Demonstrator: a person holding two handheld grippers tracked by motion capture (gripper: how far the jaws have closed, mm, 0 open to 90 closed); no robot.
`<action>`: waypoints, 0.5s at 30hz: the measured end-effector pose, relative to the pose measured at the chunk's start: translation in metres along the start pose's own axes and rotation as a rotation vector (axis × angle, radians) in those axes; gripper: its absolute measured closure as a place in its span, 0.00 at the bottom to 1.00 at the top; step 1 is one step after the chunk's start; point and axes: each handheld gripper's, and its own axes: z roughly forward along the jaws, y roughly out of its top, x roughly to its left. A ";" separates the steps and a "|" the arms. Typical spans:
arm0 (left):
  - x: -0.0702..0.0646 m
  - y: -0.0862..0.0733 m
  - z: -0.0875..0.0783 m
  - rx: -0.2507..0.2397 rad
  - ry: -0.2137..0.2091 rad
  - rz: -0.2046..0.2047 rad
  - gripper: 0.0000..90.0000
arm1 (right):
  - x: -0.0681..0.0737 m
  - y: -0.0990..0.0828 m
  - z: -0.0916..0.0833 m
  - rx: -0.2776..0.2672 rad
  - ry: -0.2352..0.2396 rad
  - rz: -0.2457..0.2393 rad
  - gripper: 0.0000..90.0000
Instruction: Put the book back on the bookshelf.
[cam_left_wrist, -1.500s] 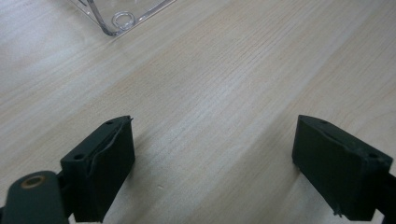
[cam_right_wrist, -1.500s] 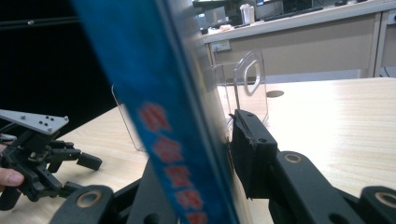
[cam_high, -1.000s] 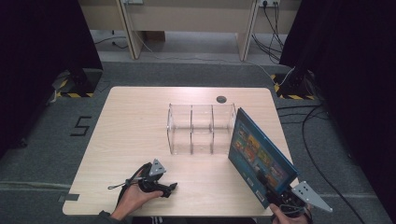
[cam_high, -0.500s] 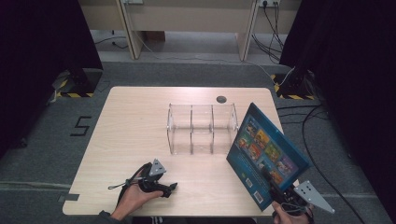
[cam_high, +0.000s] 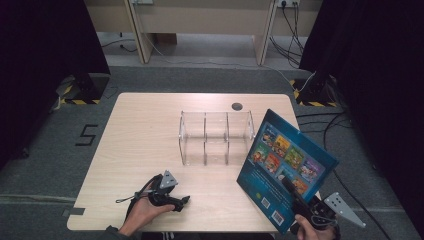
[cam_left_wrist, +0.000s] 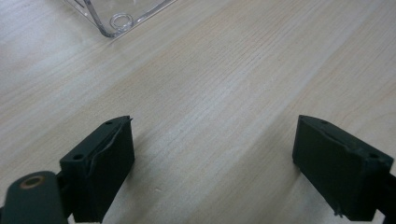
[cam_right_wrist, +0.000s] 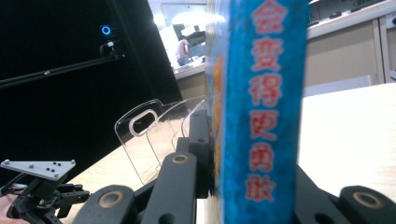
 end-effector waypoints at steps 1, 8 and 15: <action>0.000 0.000 0.000 0.000 0.000 0.000 0.13 | 0.001 0.001 0.001 -0.003 0.004 -0.002 0.91; 0.000 0.000 0.000 -0.001 0.000 0.000 0.13 | 0.004 0.007 0.005 -0.003 0.011 -0.035 0.91; 0.000 0.000 0.000 -0.002 -0.001 0.001 0.13 | 0.007 0.015 0.010 -0.013 0.001 -0.081 0.91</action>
